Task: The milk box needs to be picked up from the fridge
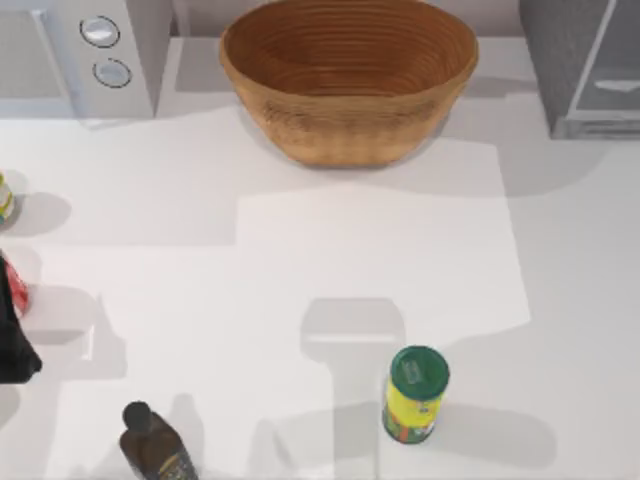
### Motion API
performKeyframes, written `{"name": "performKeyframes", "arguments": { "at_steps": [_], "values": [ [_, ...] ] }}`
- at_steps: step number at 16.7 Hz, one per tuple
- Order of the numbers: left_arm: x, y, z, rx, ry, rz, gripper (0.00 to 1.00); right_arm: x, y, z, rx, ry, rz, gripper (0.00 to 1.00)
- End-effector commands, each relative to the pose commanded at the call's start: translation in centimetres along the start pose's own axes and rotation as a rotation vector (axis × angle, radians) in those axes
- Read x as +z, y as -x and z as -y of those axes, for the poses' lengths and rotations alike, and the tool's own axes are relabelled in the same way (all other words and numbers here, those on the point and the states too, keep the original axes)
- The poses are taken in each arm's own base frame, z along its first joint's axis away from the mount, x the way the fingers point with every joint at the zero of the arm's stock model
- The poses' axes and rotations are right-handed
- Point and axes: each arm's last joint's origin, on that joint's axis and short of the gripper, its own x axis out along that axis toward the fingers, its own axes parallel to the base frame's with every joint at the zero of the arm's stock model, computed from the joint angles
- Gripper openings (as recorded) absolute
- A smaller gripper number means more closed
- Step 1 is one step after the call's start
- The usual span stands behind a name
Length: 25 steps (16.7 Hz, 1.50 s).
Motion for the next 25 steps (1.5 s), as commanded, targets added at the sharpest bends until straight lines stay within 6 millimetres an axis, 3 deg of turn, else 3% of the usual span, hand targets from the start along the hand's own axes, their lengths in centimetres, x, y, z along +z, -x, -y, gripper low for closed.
{"name": "performKeyframes", "arguments": {
  "at_steps": [10, 17, 22, 25],
  "values": [
    [0.0, 0.0, 0.0, 0.0, 0.0, 0.0, 1.0, 0.2, 0.1, 0.2, -0.005, -0.001, 0.0, 0.0],
    [0.0, 0.0, 0.0, 0.0, 0.0, 0.0, 1.0, 5.0, 0.0, 0.2, -0.003, -0.001, 0.001, 0.0],
    [0.0, 0.0, 0.0, 0.0, 0.0, 0.0, 1.0, 5.0, 0.3, 0.2, 0.001, -0.001, 0.003, 0.0],
    [0.0, 0.0, 0.0, 0.0, 0.0, 0.0, 1.0, 5.2, 2.2, 0.2, 0.008, 0.004, 0.007, 0.0]
  ]
}}
